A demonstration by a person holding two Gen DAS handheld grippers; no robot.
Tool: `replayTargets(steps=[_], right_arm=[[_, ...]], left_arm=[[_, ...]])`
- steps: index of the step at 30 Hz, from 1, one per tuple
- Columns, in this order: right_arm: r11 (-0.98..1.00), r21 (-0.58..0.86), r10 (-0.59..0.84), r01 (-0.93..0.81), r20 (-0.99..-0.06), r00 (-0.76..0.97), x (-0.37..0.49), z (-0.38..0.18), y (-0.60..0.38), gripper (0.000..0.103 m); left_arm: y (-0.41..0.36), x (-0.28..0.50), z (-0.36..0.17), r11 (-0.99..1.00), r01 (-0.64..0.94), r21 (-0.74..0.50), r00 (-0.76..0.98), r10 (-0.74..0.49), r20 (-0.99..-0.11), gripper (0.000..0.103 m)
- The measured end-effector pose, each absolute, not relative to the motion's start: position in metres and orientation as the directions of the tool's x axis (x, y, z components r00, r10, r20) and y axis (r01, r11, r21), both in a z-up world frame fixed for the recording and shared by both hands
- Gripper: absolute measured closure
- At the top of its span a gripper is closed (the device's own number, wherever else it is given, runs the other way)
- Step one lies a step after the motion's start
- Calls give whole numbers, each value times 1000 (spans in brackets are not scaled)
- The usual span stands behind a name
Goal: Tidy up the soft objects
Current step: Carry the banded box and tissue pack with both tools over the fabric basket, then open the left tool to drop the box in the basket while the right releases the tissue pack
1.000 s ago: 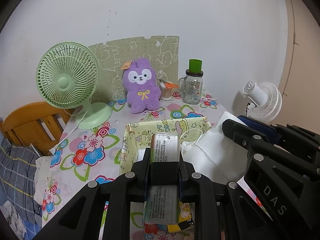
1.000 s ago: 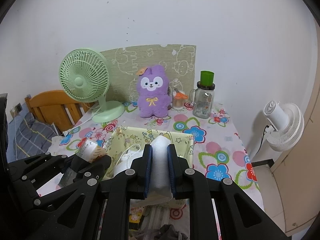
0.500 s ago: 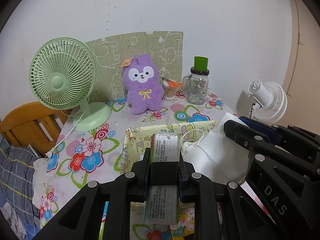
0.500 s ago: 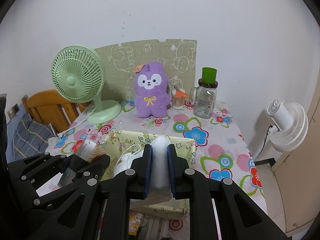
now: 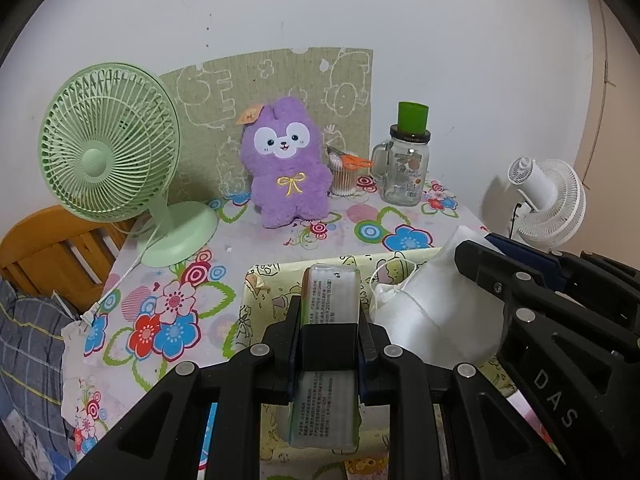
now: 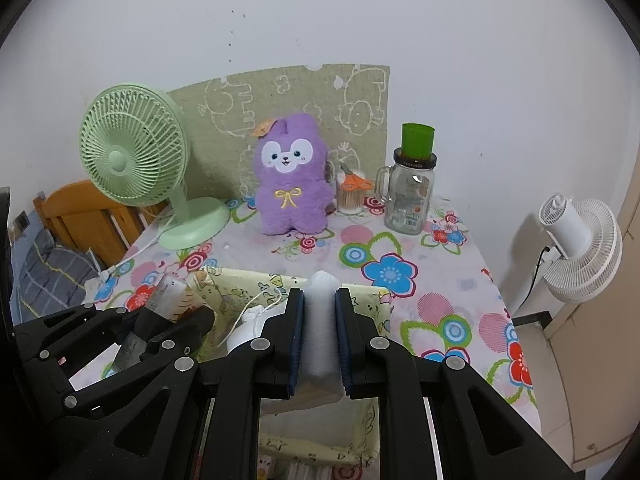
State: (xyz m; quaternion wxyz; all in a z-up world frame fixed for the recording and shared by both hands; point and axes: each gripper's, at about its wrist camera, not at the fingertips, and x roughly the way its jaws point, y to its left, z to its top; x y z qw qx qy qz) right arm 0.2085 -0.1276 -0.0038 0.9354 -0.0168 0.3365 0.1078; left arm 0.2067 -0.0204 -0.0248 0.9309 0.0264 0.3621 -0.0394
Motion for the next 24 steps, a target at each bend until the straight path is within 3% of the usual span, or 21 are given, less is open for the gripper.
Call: replayTargets(steps=[19,24], right_arm=[[978,42,175,-204,-698,694,247,-40,-123,84],[980,33,160,-195,-711,685,253,-47,-122,84]], left_arm=[[-13,243,-63,998,69,11,669,-38,-743,82],[-13,248,-71,998,62,19,647,-26,-762,75]])
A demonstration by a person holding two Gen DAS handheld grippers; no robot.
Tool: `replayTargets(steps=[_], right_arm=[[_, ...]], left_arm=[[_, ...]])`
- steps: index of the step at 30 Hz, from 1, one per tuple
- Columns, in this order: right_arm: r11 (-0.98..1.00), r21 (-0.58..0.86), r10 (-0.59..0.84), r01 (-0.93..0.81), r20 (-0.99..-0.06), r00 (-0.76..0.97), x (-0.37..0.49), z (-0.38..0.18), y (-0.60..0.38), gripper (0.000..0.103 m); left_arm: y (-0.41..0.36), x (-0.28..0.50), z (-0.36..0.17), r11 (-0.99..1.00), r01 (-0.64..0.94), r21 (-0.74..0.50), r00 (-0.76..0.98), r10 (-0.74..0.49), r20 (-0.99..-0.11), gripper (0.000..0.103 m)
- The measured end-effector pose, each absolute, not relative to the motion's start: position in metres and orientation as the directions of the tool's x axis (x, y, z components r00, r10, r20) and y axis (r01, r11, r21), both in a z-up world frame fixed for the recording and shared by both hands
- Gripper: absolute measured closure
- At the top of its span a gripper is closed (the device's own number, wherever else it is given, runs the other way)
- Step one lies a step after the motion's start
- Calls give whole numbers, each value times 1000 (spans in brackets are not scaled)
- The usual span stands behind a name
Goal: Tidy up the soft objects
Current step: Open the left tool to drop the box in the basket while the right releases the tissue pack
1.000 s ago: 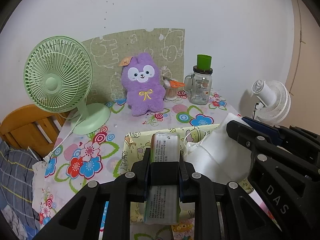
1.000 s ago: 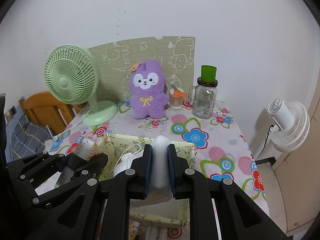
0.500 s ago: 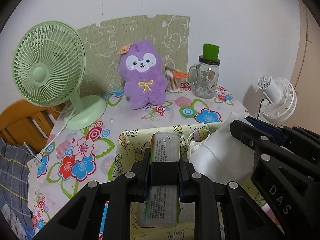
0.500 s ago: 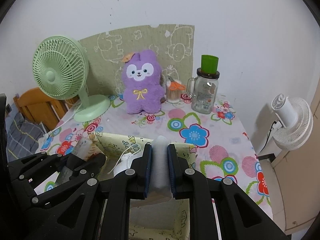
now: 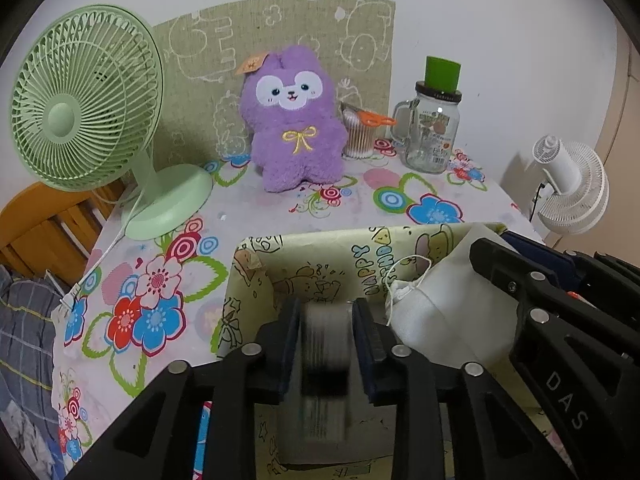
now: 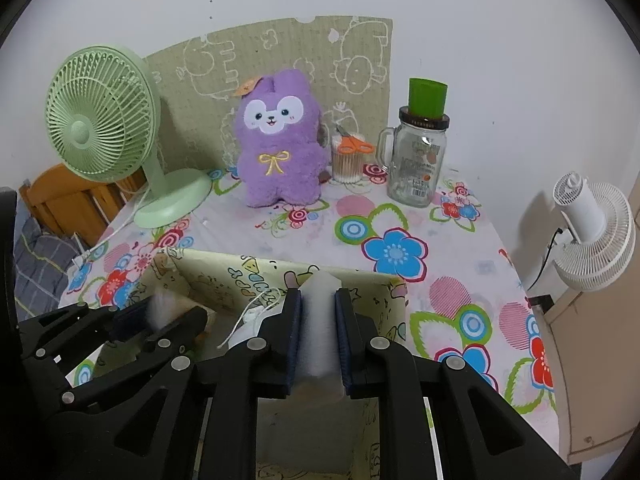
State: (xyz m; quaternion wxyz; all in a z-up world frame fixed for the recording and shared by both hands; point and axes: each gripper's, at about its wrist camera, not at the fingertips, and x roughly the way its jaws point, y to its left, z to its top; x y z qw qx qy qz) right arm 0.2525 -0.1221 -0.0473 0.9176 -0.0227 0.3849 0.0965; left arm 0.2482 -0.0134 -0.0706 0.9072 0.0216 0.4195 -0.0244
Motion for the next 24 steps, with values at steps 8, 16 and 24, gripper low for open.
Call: replayTargets(steps=[8,16,24], right_arm=[[984,7,127,-179,-731,670,257,-56,-122,80],[989,-39,69,-146,-746,663,258,-62,-124,64],[989,-16,84,-146,-750,655,250,-58,-130,62]], left_arm=[[-10,252,-75,999,43,7,636,-22,-771,62],[-8,248,-71,999,23,33,653,11,-757,44],[-10,238,-64,997,39,68,669,24,-743,40]])
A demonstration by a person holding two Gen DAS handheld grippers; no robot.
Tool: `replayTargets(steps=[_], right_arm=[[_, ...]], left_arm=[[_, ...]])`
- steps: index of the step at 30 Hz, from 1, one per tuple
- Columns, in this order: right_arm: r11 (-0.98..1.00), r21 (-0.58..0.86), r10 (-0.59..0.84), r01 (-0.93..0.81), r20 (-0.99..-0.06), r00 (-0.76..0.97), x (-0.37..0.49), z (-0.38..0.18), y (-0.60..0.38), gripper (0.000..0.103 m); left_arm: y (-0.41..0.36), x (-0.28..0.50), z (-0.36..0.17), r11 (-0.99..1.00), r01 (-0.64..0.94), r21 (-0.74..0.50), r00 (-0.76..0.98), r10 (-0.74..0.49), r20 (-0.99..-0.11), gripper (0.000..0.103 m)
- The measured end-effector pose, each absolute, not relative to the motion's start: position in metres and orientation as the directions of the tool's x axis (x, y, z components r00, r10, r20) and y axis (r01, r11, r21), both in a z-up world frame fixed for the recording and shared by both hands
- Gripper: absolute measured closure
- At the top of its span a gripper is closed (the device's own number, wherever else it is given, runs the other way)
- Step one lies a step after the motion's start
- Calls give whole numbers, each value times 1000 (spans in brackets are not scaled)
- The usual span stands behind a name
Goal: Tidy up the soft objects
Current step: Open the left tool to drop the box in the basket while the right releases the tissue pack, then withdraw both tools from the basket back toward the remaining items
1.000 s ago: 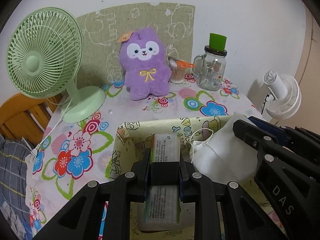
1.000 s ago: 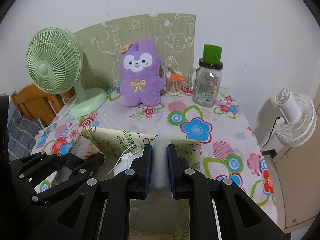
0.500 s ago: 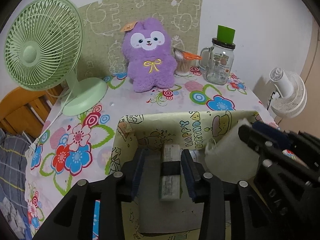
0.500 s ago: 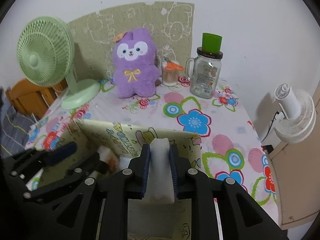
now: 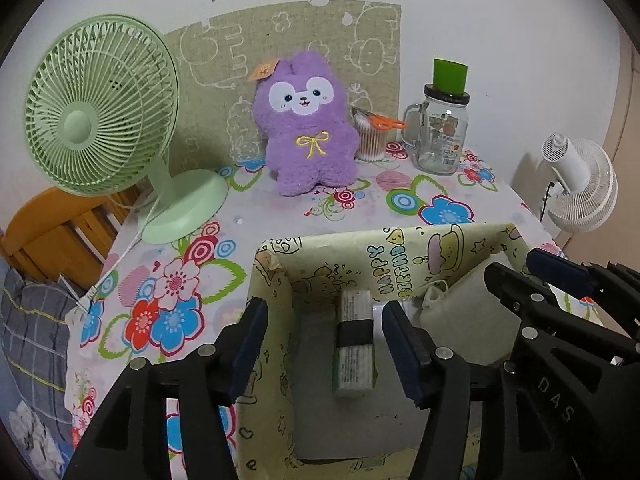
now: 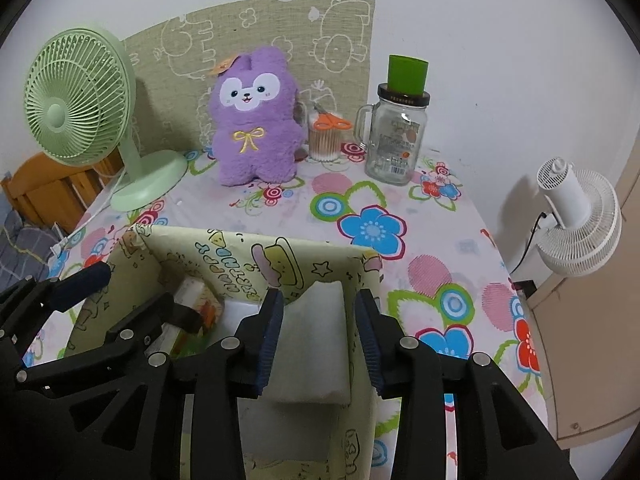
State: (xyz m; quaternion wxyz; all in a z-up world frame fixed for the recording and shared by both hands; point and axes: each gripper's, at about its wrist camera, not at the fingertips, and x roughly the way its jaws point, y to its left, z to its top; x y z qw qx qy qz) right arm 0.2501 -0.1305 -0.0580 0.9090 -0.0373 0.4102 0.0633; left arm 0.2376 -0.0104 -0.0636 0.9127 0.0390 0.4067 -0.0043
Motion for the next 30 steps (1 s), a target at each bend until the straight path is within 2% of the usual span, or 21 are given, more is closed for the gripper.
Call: replayTargets(steps=[3,8,14,20,30], right_arm=[[990,-13,85,-143,-750,656,246,-55,-131,60],[994,-30,47,-103,-740,671,237,-49,-137,41],[994,-25,54,-107,-741,669,225,-45,-141,39],[994,-34,46,-102,-727,686,209,-38,-145,33],[995,-40,38,-93,-705,708,182,-26,-152,27]], left_arm=[[-9,233,-60,996,29,89,680,46,-732,32],[-5,224,-52,996,20,87,691,49,-722,26],[-5,211,-46,994,16,104,705,63,-706,20],[-4,196,-39,995,14,96,716,57,-695,15],[-7,169,-29,996,21,88,737,44,-674,10]])
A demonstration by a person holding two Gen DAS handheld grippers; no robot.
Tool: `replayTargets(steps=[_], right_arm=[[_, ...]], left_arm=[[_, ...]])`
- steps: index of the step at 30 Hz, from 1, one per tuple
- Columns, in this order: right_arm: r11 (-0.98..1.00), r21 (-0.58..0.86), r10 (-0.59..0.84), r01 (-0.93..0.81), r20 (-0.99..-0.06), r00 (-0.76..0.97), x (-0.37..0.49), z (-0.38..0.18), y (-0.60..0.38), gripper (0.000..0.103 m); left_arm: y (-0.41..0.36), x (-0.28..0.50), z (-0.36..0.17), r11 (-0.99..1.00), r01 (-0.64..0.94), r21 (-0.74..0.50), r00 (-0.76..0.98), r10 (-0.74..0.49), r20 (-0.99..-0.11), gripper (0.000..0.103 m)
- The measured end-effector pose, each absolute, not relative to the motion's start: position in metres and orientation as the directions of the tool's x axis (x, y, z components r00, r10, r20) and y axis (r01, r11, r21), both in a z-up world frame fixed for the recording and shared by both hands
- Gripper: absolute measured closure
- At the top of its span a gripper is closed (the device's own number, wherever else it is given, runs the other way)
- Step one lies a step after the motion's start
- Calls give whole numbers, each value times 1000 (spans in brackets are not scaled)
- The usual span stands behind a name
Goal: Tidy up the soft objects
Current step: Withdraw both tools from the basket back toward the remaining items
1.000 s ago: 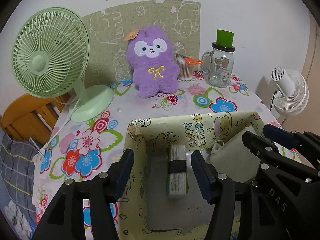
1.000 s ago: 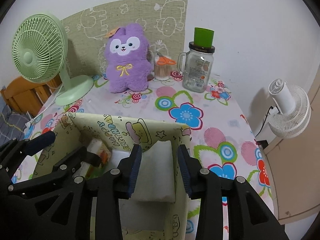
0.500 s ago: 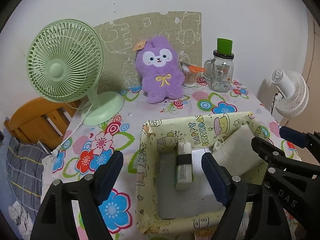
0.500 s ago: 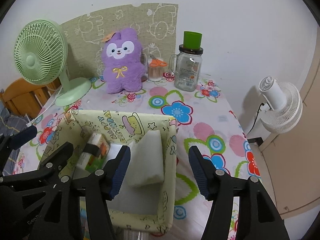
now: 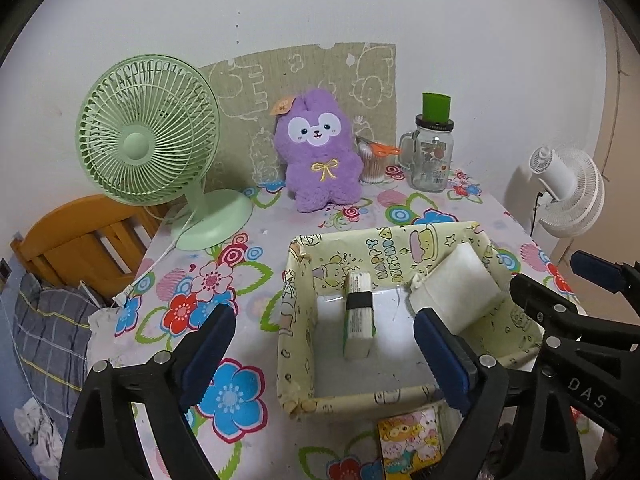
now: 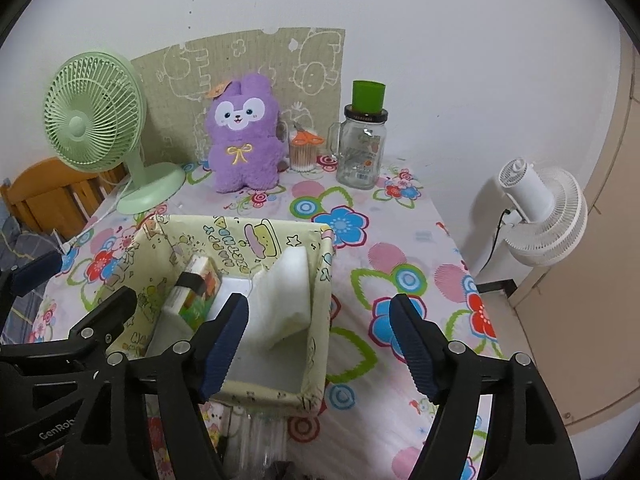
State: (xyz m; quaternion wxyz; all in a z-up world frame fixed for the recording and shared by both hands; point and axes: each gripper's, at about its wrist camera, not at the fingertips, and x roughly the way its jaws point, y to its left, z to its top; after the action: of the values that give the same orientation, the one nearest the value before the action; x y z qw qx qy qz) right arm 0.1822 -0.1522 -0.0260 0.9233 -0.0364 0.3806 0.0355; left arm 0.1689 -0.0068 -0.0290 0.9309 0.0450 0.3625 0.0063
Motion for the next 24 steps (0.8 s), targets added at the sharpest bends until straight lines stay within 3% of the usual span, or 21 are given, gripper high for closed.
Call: replayTargets(steps=[24], right_arm=[[994,-67,26,-92,-655,755,127,-4,-161,13]], left_arm=[[-7,116,-11,996,16,87,765,44,-643,3]])
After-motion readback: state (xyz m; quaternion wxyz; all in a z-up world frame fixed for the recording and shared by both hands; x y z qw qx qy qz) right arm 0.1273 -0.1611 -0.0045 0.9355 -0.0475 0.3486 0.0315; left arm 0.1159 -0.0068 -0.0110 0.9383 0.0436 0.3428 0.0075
